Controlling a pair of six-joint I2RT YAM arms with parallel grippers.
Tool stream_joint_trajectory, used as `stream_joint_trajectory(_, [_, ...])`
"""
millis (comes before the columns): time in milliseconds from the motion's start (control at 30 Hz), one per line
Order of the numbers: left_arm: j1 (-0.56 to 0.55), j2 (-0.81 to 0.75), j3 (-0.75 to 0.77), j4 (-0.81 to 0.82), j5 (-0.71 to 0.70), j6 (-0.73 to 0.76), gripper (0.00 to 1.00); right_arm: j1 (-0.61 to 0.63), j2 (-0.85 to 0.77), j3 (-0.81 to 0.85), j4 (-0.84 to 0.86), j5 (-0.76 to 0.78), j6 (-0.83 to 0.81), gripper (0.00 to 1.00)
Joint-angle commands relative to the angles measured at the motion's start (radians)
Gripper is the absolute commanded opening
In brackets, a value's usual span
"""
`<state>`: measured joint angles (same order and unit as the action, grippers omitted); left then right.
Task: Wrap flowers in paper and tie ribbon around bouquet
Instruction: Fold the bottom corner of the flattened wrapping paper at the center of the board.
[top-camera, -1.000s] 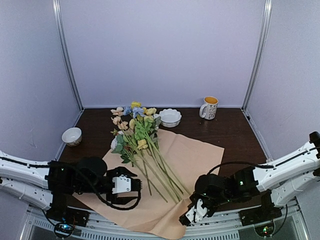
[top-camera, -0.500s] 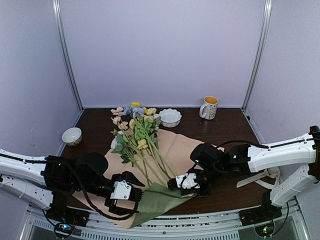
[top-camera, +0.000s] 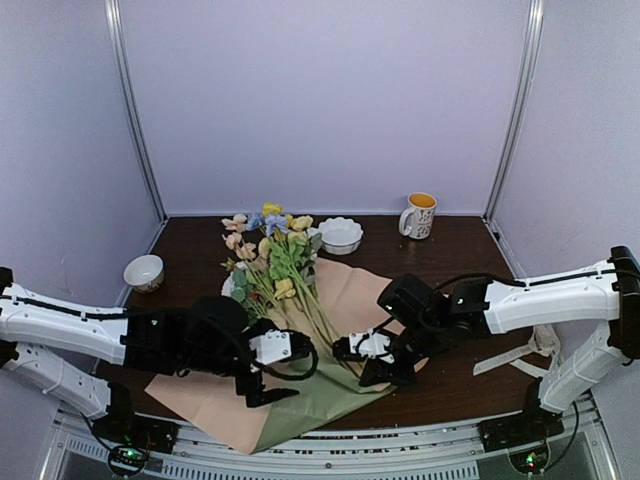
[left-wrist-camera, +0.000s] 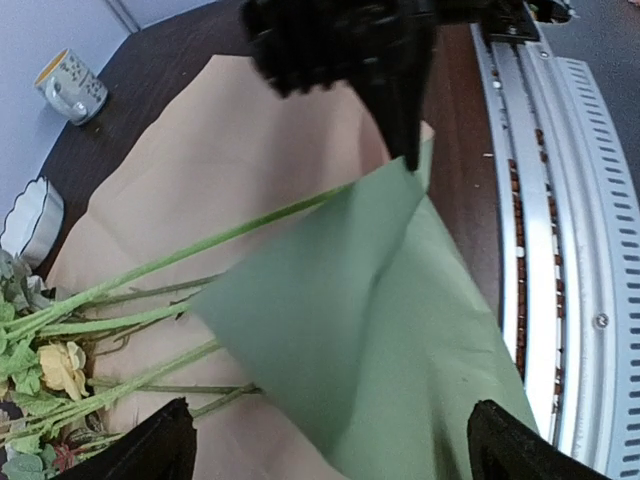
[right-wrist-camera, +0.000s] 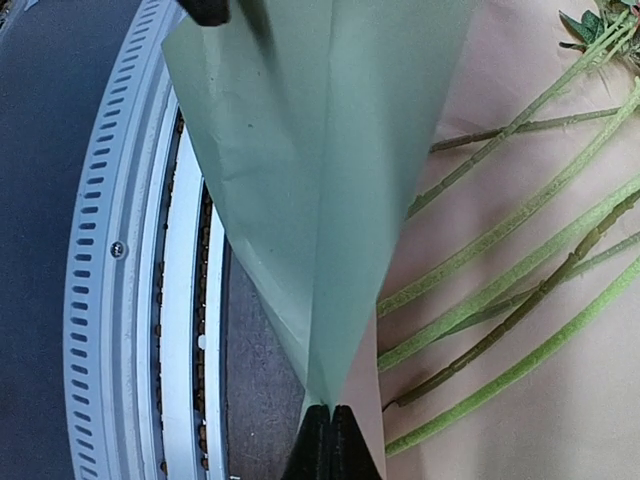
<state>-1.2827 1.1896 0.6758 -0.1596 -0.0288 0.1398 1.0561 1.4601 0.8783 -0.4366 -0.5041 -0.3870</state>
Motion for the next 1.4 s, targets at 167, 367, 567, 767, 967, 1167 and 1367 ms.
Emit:
stream_joint_trajectory(167, [0.081,0.138,0.115,0.010,0.061,-0.058,0.95,-0.024,-0.025,0.017,0.003,-0.032,0.018,0.00])
stream_joint_trajectory(367, [0.095,0.116,0.087,0.123,0.260,-0.052,0.49,-0.034,-0.028,0.014,0.025,-0.029,0.046,0.00])
stream_joint_trajectory(567, [0.114,0.115,0.072,0.125,0.283,-0.078,0.00,-0.077,-0.064,-0.006,0.076,-0.035,0.138,0.17])
stream_joint_trajectory(767, [0.136,0.125,0.061,0.119,0.155,-0.115,0.00,-0.200,-0.185,-0.076,0.212,-0.022,0.448,0.34])
stream_joint_trajectory(967, [0.143,0.148,0.050,0.145,0.129,-0.121,0.00,-0.427,-0.103,0.010,-0.066,0.279,0.744,0.36])
stream_joint_trajectory(1167, [0.162,0.198,0.089,0.083,0.030,-0.140,0.00,-0.583,-0.120,-0.114,-0.020,0.249,0.873,0.44])
stream_joint_trajectory(1367, [0.174,0.200,0.042,0.157,0.019,-0.140,0.00,-0.582,-0.175,-0.211,-0.109,0.251,0.881,0.46])
